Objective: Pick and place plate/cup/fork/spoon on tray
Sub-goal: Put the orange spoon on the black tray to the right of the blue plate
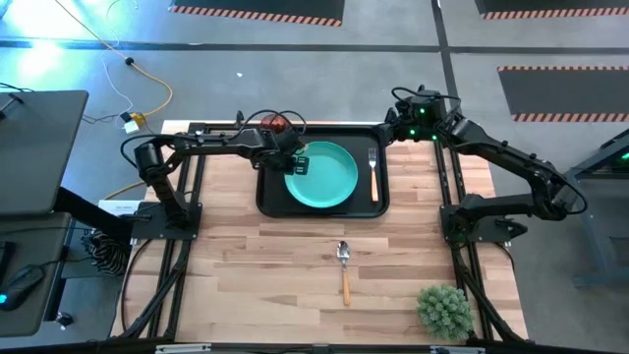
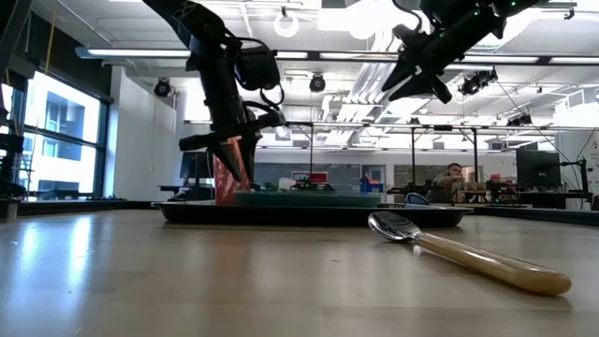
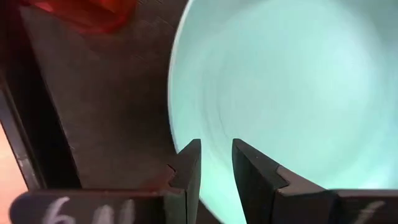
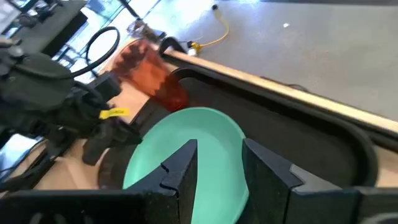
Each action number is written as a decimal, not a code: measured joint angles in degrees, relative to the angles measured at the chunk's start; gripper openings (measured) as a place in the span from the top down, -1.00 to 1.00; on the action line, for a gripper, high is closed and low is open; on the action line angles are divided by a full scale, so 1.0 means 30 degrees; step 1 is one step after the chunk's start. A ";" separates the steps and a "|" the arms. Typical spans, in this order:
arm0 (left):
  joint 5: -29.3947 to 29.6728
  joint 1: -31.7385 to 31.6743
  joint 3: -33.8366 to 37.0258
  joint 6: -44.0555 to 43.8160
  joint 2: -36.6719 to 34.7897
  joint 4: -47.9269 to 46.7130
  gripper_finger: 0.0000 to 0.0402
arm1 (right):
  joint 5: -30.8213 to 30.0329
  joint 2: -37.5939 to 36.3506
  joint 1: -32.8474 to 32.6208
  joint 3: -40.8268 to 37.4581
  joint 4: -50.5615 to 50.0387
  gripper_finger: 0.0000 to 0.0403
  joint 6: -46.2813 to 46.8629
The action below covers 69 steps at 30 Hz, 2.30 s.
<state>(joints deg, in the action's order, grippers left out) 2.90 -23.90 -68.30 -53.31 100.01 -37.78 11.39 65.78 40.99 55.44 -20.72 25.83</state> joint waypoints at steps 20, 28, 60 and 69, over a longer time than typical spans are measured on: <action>-0.0119 0.2051 -0.0647 0.7101 -0.7462 -0.0021 0.61 | 0.2293 -0.2351 -0.4729 0.0000 0.2796 0.42 0.7832; -0.0123 0.2932 -0.0647 0.8827 -1.0966 -0.0028 0.61 | -0.1630 -0.2455 -0.9347 0.0000 0.4956 0.42 0.9785; 0.0100 0.2981 -0.0647 0.8288 -1.3063 -0.0740 0.59 | -0.8841 0.2905 -1.7347 0.8206 -0.6393 0.42 1.1729; 0.0100 0.2989 -0.0640 0.8425 -1.3063 -0.2421 0.60 | -0.8242 0.5219 -1.8008 0.8342 -0.9327 0.42 1.6759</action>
<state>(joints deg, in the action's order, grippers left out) 3.20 -14.94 -70.22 -28.03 60.82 -45.04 -13.34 81.44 -13.03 80.47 -48.70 76.10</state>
